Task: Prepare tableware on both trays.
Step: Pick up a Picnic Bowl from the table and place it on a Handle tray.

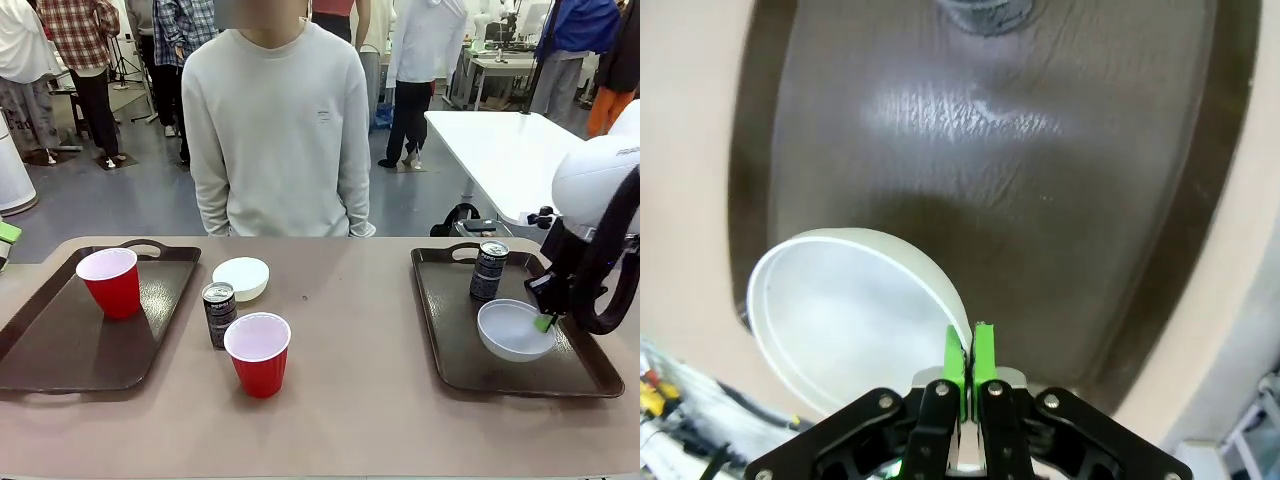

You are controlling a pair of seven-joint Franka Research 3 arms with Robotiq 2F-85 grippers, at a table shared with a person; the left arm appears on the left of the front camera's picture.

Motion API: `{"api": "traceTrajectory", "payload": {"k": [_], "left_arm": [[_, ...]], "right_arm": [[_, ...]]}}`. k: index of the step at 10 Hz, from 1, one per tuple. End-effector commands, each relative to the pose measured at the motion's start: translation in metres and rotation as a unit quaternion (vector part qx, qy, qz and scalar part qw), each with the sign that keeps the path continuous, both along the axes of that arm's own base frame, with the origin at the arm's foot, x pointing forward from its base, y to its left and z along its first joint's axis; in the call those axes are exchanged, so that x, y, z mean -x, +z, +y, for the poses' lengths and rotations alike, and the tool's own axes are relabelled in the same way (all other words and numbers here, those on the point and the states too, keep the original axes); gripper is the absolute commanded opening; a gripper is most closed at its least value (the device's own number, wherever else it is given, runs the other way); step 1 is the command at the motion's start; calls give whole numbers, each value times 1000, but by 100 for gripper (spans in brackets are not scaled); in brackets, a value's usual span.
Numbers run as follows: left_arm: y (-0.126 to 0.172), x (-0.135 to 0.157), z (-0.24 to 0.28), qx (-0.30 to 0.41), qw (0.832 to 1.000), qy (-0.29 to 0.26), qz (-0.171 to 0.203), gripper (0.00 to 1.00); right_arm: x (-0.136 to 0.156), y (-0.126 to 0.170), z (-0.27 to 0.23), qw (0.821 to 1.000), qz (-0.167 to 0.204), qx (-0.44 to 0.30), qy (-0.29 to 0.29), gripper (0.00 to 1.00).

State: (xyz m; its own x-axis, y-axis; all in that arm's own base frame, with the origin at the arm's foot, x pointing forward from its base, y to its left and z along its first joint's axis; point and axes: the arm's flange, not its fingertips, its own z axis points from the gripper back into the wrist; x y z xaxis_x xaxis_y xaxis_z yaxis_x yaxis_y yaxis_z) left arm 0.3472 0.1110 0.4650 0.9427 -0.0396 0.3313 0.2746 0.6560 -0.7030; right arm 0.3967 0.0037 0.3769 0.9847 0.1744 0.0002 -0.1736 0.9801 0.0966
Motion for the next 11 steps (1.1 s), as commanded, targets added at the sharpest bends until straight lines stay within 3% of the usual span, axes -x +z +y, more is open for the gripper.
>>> {"api": "traceTrajectory", "payload": {"k": [1, 5, 6, 7, 8, 9, 10, 11], "left_arm": [[1, -1, 1, 10, 1000, -4, -7, 100], [1, -1, 1, 10, 1000, -4, -7, 100], [1, -1, 1, 10, 1000, -4, -7, 100], [1, -1, 1, 10, 1000, -4, -7, 100], [1, -1, 1, 10, 1000, -4, -7, 100], [1, -1, 1, 10, 1000, -4, -7, 100], [1, -1, 1, 10, 1000, -4, -7, 100], [1, -1, 1, 10, 1000, -4, -7, 100]], "right_arm": [[-16, -11, -5, 1000, -4, 9, -7, 4], [-28, -26, -9, 1000, -4, 7, -12, 6], [-28, -25, -8, 1000, -2, 7, -13, 63], [-23, -18, -6, 1000, -6, 12, -9, 66], [-12, -8, -3, 999, -9, 26, 32, 83], [1, 9, 1, 997, -20, 53, 54, 85], [12, 29, 4, 996, -30, 60, 64, 100], [20, 47, 1, 995, -36, 61, 63, 100]]}}
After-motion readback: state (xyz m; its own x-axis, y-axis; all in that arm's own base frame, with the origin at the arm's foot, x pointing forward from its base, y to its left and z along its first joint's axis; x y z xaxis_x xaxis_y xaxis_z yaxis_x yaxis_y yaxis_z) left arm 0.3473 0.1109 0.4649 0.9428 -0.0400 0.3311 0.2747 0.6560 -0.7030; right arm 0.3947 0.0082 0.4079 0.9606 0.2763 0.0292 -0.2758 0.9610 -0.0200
